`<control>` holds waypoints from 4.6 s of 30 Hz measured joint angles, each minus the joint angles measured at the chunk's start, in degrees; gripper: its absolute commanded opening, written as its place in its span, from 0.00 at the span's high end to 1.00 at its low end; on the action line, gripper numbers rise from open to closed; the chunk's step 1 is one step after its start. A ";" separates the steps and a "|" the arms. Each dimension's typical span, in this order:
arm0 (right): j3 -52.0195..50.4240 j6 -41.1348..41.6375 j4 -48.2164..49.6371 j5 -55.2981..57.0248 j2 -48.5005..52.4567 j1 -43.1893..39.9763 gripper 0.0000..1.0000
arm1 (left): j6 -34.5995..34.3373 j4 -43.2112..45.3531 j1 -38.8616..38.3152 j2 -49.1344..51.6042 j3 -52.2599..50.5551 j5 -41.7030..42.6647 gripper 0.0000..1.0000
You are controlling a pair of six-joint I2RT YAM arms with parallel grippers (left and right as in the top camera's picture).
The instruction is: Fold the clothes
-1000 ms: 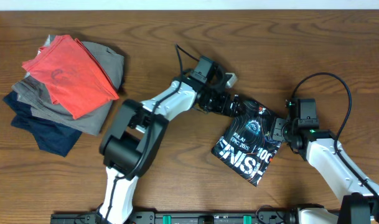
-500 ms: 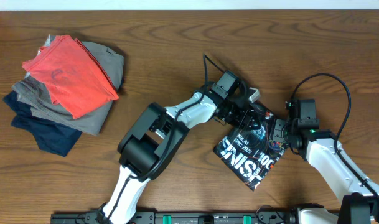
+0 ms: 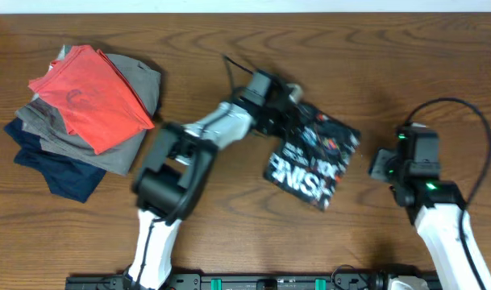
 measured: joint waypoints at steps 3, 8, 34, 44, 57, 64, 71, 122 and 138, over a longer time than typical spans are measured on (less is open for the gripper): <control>0.26 0.00 -1.29 0.20 -3.63 -1.57 0.40 | 0.00 -2.19 4.52 -5.20 0.00 -1.44 0.94; 0.26 -0.02 -2.75 0.26 -5.40 -2.91 0.40 | -0.13 -4.79 12.98 -16.00 0.00 -5.38 0.94; 0.26 -0.02 -1.33 0.76 -5.42 -3.04 0.39 | -1.62 -13.35 44.74 -31.95 -0.07 -28.46 0.94; 0.26 -0.02 -1.20 0.87 -5.42 -3.04 0.39 | -1.64 -8.09 50.34 -28.33 -0.11 -41.13 0.93; 0.26 -0.04 -1.20 0.85 -5.42 -3.04 0.34 | -1.62 -5.05 57.77 -21.55 -0.22 -37.90 0.07; 0.28 -3.69 -0.74 -2.58 -4.61 -3.04 0.26 | -1.66 -8.11 57.51 -30.93 -0.20 -27.54 0.05; 0.33 -7.23 -2.23 -10.75 5.25 -3.04 0.01 | -0.28 -27.69 48.26 -34.75 0.31 -23.41 0.02; 4.39 -3.87 -21.73 -11.76 -37.03 -3.04 0.01 | 2.86 -48.24 31.56 -112.93 -27.65 -37.13 0.02; -7.52 -10.58 -5.40 -10.75 -53.70 -0.17 0.01 | 2.86 -48.22 31.56 -112.93 -27.76 -37.13 0.02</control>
